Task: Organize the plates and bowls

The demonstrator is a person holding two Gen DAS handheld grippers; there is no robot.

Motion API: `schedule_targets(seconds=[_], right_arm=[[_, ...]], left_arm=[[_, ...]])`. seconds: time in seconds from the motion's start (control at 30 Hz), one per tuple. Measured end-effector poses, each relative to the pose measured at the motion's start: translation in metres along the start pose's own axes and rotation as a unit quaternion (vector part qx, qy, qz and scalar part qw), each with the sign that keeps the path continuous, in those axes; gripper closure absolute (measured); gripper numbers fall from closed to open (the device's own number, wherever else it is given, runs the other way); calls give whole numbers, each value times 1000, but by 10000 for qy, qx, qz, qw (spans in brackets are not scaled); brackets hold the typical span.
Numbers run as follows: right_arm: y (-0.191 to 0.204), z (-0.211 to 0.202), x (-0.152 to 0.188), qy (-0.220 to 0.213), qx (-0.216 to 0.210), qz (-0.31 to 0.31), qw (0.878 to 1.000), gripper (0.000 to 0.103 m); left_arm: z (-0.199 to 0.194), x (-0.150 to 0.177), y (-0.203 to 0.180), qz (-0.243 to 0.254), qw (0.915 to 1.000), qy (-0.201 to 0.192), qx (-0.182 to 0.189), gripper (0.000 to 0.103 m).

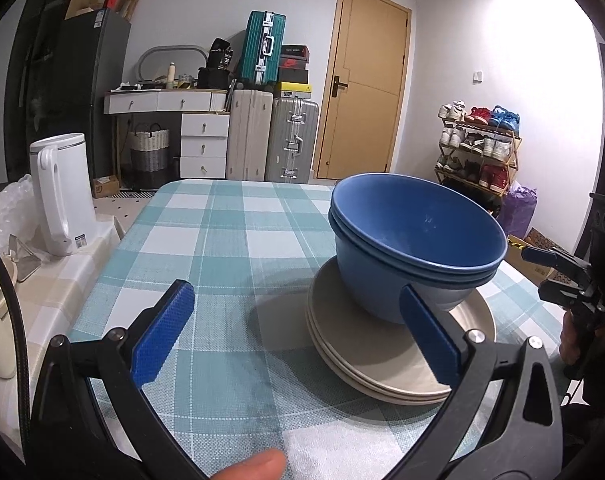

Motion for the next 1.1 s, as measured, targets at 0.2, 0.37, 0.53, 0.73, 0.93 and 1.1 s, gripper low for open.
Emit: schedule_targets(seconds=[0.2, 0.37, 0.53, 0.73, 0.93, 1.1], right_arm=[[0, -1, -2, -42, -24, 6, 10000, 0], [0, 0, -2, -69, -37, 8, 10000, 0], [0, 0, -2, -75, -71, 3, 9999, 0], [0, 1, -3, -79, -70, -30, 9999, 1], [0, 4, -3, -78, -82, -29, 9999, 0], [1, 3, -2, -83, -80, -41, 9999, 1]], left_arm=[[1, 0, -1, 29, 10000, -29, 4, 1], [1, 1, -1, 33, 10000, -35, 9, 1], [2, 1, 0, 34, 10000, -29, -4, 1], [1, 0, 0, 19, 10000, -57, 11, 1], [2, 1, 0, 23, 10000, -59, 8, 1], [2, 1, 0, 20, 10000, -61, 7, 1]])
Point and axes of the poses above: each gripper's, at about its wrist camera, not at the fingertips, and z roughly the way its jaws point, y to its left, x to its underside, the point moved 1 cm from there along z, roughly the way its jaws point, and after that the axes turned 1 degree about -y, right-handed, at the moved point
